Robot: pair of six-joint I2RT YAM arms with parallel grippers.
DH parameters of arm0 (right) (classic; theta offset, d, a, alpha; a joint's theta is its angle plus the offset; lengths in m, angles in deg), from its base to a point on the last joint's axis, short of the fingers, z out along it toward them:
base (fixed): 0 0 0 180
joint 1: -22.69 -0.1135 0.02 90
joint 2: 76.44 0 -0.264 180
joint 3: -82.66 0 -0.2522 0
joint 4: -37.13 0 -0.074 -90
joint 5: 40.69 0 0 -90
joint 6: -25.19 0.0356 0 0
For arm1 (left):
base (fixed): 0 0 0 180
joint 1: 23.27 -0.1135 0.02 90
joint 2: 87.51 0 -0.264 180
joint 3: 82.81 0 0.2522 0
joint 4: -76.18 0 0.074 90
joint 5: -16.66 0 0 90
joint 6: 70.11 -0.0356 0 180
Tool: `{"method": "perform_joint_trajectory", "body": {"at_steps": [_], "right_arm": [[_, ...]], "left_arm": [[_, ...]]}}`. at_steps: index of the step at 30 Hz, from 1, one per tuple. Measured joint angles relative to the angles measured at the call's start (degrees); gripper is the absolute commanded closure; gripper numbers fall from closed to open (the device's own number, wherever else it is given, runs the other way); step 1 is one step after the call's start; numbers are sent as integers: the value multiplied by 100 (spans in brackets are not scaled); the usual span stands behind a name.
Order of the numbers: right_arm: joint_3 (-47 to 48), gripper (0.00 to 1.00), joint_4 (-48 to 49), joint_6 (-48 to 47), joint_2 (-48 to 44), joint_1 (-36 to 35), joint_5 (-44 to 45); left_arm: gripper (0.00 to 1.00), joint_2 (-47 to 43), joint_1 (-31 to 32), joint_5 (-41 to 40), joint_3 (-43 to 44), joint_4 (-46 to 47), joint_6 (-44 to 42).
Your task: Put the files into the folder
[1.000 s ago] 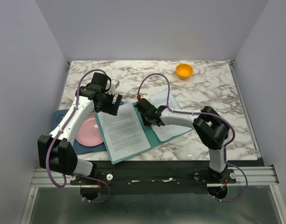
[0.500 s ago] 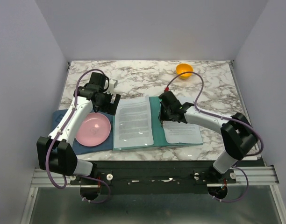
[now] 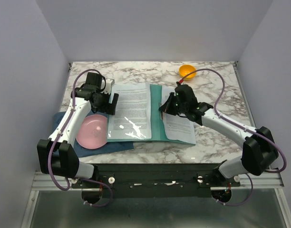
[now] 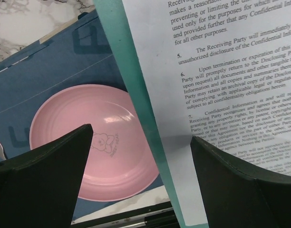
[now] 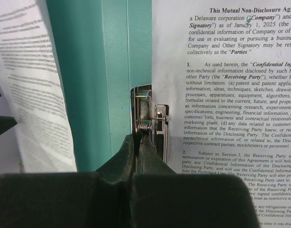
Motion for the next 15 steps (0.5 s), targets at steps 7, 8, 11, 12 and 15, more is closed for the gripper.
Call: {"method": "perform_joint_trajectory", "body": {"at_steps": [7, 8, 11, 12, 15], "right_arm": [[85, 99, 4, 31, -293, 39, -199], [90, 99, 2, 48, -295, 39, -221], [87, 99, -2, 94, -295, 50, -269], [83, 99, 2, 114, -295, 50, -286], [33, 99, 46, 162, -295, 50, -323]], "left_arm": [[1, 37, -306, 579, 24, 103, 184], [1, 37, -356, 787, 35, 127, 229], [1, 35, -448, 1292, 44, 203, 326], [1, 35, -448, 1488, 44, 223, 361], [1, 22, -444, 1930, 44, 227, 407]]}}
